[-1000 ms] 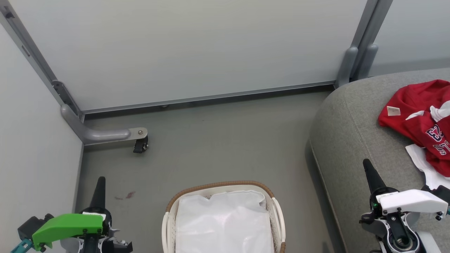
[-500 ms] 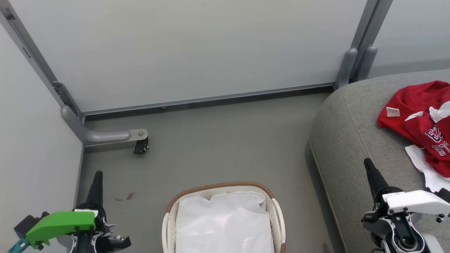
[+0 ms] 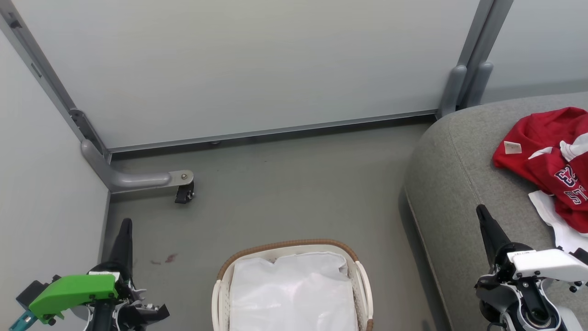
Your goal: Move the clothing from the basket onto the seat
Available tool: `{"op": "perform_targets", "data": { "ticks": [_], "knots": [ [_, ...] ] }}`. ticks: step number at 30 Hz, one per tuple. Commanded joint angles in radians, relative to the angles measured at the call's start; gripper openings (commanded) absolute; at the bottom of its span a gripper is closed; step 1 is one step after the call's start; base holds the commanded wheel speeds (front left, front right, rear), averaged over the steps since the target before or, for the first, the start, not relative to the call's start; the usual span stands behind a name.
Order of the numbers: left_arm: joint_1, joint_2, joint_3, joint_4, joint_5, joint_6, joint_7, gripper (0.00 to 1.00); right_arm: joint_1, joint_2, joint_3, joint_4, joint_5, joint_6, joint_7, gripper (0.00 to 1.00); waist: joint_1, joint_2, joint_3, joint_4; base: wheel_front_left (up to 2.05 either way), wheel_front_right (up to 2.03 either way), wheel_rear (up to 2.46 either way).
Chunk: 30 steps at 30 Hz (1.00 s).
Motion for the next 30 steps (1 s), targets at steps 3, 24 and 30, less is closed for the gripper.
{"op": "perform_targets", "data": {
  "ticks": [3, 24, 30],
  "knots": [
    [-0.017, 0.006, 0.009, -0.011, -0.031, -0.008, 0.009, 0.0, 0.013, -0.007, -0.005, -0.011, 0.035, -0.001, 0.011, 0.0, 0.0, 0.0, -0.001, 0.0, 0.0, 0.0, 0.0],
    [-0.015, 0.006, 0.011, -0.015, -0.054, -0.009, 0.017, 0.0, 0.015, -0.007, -0.006, -0.015, 0.061, -0.001, 0.019, 0.0, 0.0, 0.0, -0.004, 0.0, 0.0, 0.0, 0.0],
    [-0.015, 0.006, 0.011, -0.014, -0.054, -0.009, 0.017, 0.0, 0.015, -0.007, -0.006, -0.015, 0.061, -0.001, 0.019, 0.0, 0.0, 0.0, -0.004, 0.0, 0.0, 0.0, 0.0]
  ]
}}
